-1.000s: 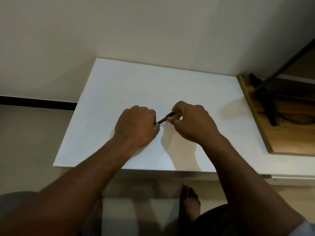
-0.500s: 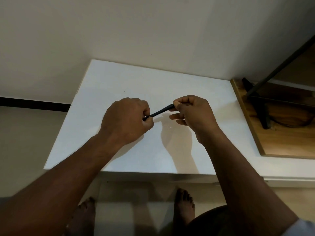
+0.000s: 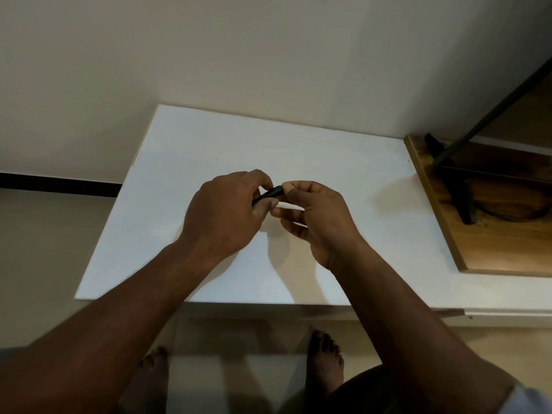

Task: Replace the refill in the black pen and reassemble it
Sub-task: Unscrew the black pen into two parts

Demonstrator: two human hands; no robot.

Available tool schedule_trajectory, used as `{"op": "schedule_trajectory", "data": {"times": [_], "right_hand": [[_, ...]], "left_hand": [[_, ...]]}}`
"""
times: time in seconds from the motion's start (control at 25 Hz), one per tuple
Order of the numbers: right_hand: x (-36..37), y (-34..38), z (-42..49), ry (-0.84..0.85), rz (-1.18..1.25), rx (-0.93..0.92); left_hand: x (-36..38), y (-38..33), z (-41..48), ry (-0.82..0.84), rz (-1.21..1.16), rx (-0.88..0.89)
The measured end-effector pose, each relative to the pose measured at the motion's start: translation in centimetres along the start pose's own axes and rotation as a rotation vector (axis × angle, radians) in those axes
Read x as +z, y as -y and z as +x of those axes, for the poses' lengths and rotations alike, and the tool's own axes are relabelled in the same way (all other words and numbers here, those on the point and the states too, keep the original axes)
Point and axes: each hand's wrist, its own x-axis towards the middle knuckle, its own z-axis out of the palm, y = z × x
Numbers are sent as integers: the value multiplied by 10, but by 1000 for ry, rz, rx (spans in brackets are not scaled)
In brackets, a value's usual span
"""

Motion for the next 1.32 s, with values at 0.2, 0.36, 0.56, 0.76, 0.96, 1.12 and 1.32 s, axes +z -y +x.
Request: {"op": "schedule_trajectory", "data": {"times": [0.2,0.36,0.56,0.76,0.96,1.12,1.32], "right_hand": [[5,-6,-1,-42,148,27],[7,-6,0,-163,27,-78],[9,-6,-1,-206,30,-64],[8,-12,5,-211,73,-4],[-23,7,22,-385,144,-42],[-43,14,33,-346,-473,-309],[-57,4,49,-266,-945,-238]], "left_hand": [[-1,-1,0,14,-3,-78],[1,-6,0,51,2,-90],[3,-8,0,67,27,-66],[2,-6,1,108,22,-59],[-1,5,3,154,-16,-243],[0,3,5,85,-33,-298],[5,1,5,85,-68,-326]]}}
